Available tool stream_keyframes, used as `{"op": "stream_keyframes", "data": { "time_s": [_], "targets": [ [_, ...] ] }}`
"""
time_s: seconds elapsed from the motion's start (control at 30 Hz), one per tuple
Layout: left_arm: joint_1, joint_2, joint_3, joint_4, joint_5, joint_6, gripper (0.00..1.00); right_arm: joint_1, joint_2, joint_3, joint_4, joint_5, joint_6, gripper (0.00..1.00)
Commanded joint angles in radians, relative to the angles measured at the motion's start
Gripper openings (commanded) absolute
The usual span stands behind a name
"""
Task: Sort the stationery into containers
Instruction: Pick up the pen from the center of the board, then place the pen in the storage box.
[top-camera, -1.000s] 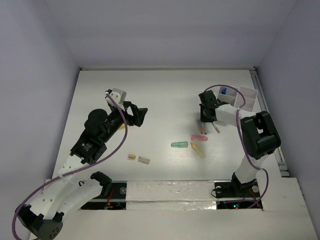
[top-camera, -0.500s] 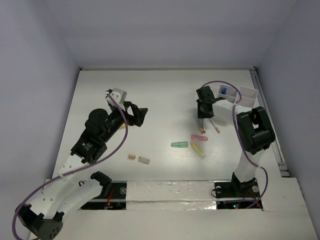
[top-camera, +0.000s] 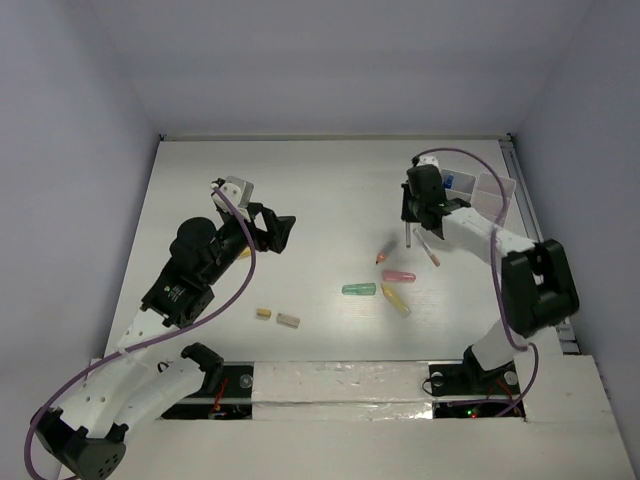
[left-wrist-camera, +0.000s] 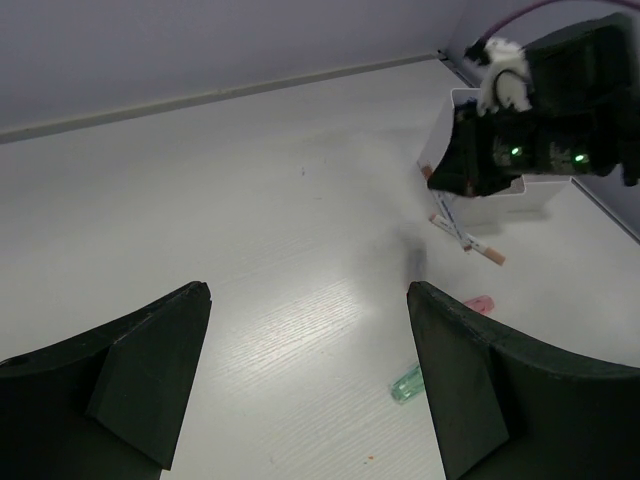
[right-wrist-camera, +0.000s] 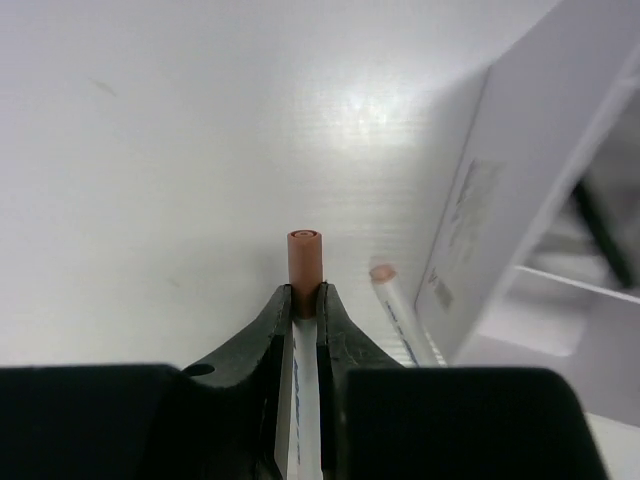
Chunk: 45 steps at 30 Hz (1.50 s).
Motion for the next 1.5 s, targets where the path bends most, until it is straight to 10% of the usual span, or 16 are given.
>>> {"op": "stream_keyframes", "data": {
  "time_s": [0.0,0.33,0.63,1.47],
  "targets": [
    [0.003,-0.014,-0.001,0.043,0.003,-0.002,0.77,0.007,-0.201,-0.04,0.3,0.092,-0.02,0.0],
    [0.003,-0.017,0.001,0.048,0.019,-0.006,0.77,-0.004,-0.392,-0.324,0.771,0.566,-0.106,0.0],
    [0.003,-0.015,-0.001,0.048,0.015,-0.006,0.77,-0.044,-0.295,-0.4,1.013,0.678,-0.172,0.0],
    [0.003,-0.003,0.001,0.048,0.025,-0.003,0.77,-0.074,-0.182,-0.408,0.984,0.729,-0.171,0.0]
  ]
}}
